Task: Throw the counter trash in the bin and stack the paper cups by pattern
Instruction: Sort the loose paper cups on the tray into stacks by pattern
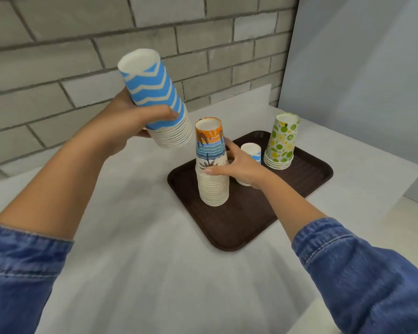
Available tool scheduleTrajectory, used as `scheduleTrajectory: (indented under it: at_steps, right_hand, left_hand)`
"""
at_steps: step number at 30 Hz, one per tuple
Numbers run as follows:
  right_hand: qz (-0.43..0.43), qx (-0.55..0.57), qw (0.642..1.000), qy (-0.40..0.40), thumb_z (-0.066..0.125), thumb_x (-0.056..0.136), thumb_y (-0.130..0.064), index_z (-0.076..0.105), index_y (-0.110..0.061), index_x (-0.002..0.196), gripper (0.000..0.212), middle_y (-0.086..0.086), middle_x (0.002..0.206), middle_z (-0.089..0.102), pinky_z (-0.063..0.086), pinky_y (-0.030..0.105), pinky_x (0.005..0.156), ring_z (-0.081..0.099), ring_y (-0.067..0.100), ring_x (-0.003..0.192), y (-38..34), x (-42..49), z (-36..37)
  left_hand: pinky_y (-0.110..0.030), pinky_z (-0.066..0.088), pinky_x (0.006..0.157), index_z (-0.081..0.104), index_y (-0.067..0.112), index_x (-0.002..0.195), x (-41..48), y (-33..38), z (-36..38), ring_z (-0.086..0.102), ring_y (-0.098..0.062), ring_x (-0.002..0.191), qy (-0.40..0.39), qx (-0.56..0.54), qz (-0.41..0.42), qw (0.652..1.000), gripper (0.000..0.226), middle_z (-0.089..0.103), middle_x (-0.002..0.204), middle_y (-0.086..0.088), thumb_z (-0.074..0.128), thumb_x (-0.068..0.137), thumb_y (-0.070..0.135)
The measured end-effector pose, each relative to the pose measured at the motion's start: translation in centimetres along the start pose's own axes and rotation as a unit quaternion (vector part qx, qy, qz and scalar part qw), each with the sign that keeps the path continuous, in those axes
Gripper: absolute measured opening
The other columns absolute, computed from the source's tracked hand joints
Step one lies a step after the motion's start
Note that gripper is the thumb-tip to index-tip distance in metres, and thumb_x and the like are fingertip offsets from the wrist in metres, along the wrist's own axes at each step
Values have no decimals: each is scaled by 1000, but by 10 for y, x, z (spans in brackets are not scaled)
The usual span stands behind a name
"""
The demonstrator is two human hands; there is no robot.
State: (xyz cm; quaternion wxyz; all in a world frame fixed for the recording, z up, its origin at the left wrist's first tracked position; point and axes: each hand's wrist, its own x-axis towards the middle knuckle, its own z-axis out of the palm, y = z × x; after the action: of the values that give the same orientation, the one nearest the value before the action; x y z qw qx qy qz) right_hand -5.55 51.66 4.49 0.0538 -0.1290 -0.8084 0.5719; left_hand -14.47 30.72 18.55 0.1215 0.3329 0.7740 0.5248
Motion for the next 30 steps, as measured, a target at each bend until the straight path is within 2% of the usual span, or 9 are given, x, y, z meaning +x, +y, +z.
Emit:
scheduleTrajectory:
  at_steps: [3, 5, 8, 11, 13, 15, 19, 23, 30]
  right_hand:
    - [-12, -30, 999, 38, 82, 70, -34, 18, -27, 150, 103, -1, 134, 47, 47, 30, 95, 52, 14, 118, -4, -15, -29]
    - [-59, -14, 993, 101, 76, 78, -19, 36, -23, 144, 78, 0, 120, 55, 49, 22, 82, 60, 13, 101, -6, -24, -53]
    - [-122, 37, 959, 252, 63, 84, -1, 60, -14, 122, 41, 1, 91, 60, 50, 30, 75, 60, 15, 76, -1, -32, -92]
    - [-121, 38, 910, 395, 56, 84, -8, 67, -26, 97, 25, 0, 77, 58, 49, 36, 69, 58, 20, 69, 21, -39, -130]
    - [-97, 29, 891, 443, 55, 81, -15, 66, -35, 88, 24, 0, 79, 61, 51, 38, 71, 61, 28, 73, 40, -44, -150]
    - [-63, 9, 888, 456, 54, 81, -19, 66, -33, 90, 21, -1, 84, 62, 52, 37, 76, 65, 30, 82, 60, -50, -164]
    - [-22, -1, 895, 445, 55, 84, -16, 68, -24, 96, 20, -1, 85, 63, 51, 33, 75, 65, 29, 85, 97, -53, -174]
    - [-11, 1, 905, 425, 56, 84, -16, 68, -26, 93, 18, -1, 82, 63, 49, 30, 69, 65, 28, 82, 118, -51, -174]
    - [3, 1, 920, 393, 57, 85, -13, 69, -24, 93, 18, 2, 83, 65, 54, 36, 79, 66, 27, 81, 135, -44, -169]
  left_hand:
    - [-27, 54, 71, 60, 26, 117, 7, 28, 16, 68, -7, 95, -5, -16, 31, 999, 51, 71, 105, 12, 75, 68, 27]
    - [-28, 54, 68, 60, 26, 116, 14, 49, 34, 69, -7, 93, -8, -28, 56, 998, 51, 71, 104, 13, 74, 68, 29]
    - [-32, 56, 71, 58, 26, 118, 30, 75, 75, 68, -8, 93, -23, -26, 75, 997, 52, 71, 102, 13, 75, 69, 31]
    - [-38, 56, 76, 60, 28, 110, 53, 79, 126, 67, -11, 93, -40, -27, 49, 998, 47, 70, 101, 12, 77, 66, 32]
    - [-29, 54, 66, 59, 26, 111, 68, 67, 158, 63, -7, 87, -40, -30, 18, 999, 46, 69, 102, 9, 78, 69, 27]
    - [-23, 47, 58, 58, 26, 114, 83, 45, 186, 61, -4, 84, -27, -24, -11, 999, 55, 67, 106, 7, 79, 64, 30]
    - [-40, 55, 85, 55, 31, 110, 96, 4, 219, 57, -18, 107, 0, 41, -67, 997, 79, 63, 109, 3, 71, 35, 51]
    - [-42, 53, 88, 54, 29, 108, 105, -14, 229, 53, -22, 112, 8, 62, -102, 993, 77, 62, 108, 1, 69, 36, 50]
    - [-43, 56, 84, 60, 32, 103, 126, -65, 239, 60, -22, 103, 18, 48, -183, 982, 72, 62, 112, -3, 77, 34, 44]
